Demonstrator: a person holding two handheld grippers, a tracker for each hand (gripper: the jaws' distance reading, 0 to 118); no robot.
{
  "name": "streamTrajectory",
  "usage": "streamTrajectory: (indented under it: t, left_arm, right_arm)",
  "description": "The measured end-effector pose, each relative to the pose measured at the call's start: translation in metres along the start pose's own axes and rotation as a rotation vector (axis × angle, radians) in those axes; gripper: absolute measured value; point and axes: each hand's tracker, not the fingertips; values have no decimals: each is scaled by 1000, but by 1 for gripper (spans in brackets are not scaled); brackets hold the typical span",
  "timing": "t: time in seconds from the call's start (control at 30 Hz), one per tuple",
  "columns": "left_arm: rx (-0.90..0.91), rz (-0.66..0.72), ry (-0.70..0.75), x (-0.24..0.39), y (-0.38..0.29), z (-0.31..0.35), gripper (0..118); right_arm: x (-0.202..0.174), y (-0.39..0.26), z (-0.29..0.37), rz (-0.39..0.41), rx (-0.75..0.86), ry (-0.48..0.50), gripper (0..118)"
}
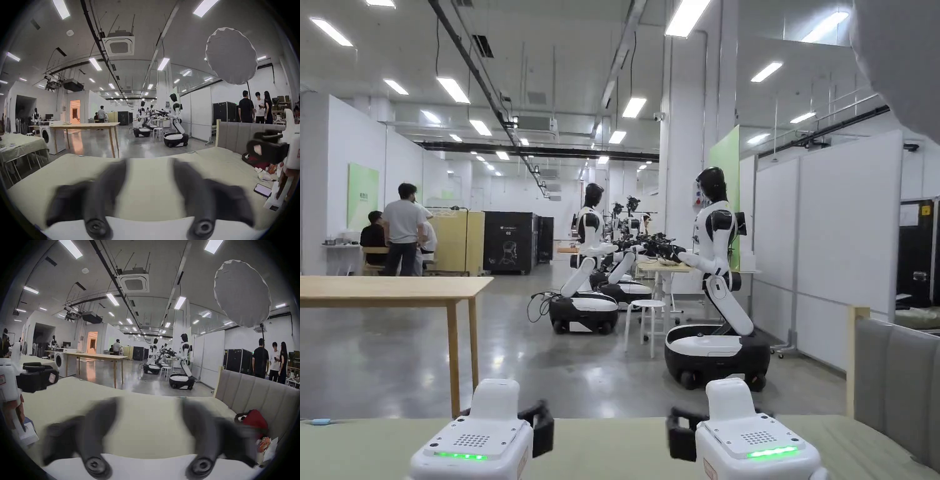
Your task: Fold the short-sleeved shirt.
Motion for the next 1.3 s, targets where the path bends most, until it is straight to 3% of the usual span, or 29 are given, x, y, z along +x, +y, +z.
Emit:
streamTrajectory:
  t: [0.07,0.1,0.17,0.3,0.37,0.6,0.73,0.83,0.97,1.13,1.3]
  left_arm:
    - [-47,21,55,-2,-2,5,118]
    - [40,-17,37,-2,-9,7,118]
    - [48,-6,83,-3,-15,10,118]
    - [10,55,63,-4,5,4,118]
    - [18,60,68,-5,6,6,118]
    - [23,34,60,-4,10,8,118]
    - [20,44,55,-4,10,7,118]
    - [16,30,49,-1,12,10,118]
    - [25,4,52,0,15,9,118]
    - [36,5,49,-1,18,12,118]
    - [29,25,51,-4,20,12,118]
  right_arm:
    - [-2,-6,-1,22,50,32,118]
    - [-1,-9,0,46,42,-33,118]
    - [-2,-2,7,48,43,-44,118]
    - [4,10,16,-24,40,16,118]
    - [2,13,22,-51,72,-8,118]
    - [8,20,22,-5,60,-4,118]
    - [9,23,25,-34,63,-39,118]
    - [12,30,32,-101,28,-47,118]
    - [15,33,41,-111,57,-52,118]
    - [10,39,49,-108,123,-181,118]
    - [21,44,51,-155,53,-116,118]
